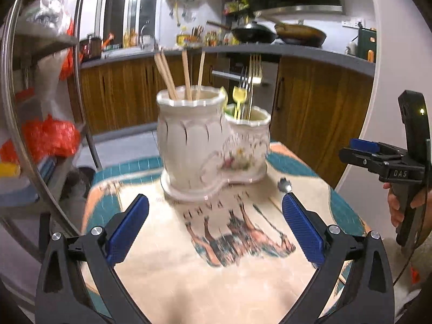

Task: Organize utensils
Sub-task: 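Move both open tools back over the last chopstick and silver spoon, then grasp the last chopstick with the left tool while the right grasps the silver spoon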

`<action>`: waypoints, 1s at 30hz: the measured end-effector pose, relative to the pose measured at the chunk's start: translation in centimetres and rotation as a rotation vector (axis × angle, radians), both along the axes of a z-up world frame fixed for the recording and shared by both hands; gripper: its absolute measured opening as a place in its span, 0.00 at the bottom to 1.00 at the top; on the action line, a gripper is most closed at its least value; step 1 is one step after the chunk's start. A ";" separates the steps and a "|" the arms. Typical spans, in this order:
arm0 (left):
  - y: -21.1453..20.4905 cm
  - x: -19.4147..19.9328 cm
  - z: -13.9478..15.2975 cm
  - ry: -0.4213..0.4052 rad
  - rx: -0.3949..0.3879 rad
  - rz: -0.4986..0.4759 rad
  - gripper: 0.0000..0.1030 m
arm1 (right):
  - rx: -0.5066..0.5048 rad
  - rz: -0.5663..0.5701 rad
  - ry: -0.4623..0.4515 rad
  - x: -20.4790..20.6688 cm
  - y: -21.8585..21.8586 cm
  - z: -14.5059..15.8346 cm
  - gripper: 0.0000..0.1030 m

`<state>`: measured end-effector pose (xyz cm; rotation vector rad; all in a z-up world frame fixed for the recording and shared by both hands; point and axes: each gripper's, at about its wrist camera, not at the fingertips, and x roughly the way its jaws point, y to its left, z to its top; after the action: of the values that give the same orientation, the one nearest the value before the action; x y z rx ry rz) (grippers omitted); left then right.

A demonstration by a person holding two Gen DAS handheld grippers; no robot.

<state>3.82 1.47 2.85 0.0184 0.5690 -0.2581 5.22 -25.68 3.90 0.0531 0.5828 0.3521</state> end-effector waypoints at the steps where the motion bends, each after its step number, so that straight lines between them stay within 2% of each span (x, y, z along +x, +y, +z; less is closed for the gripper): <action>1: -0.1 0.1 -0.4 0.016 -0.008 0.003 0.94 | -0.013 -0.001 0.010 0.0 0.0 -0.4 0.93; 10: -2.9 1.2 -2.6 0.138 0.000 0.004 0.94 | -0.030 -0.031 0.075 0.1 -1.7 -2.6 0.93; 22: -8.1 3.1 -4.9 0.257 0.031 0.026 0.93 | -0.036 -0.030 0.100 0.3 -2.2 -3.8 0.93; 30: -10.7 4.2 -6.5 0.332 0.070 0.015 0.69 | -0.011 -0.040 0.103 0.2 -3.1 -4.0 0.93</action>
<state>8.03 -9.24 -3.62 0.0397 0.9083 -0.2274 5.40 -28.76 -0.08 0.0725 0.6841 0.3088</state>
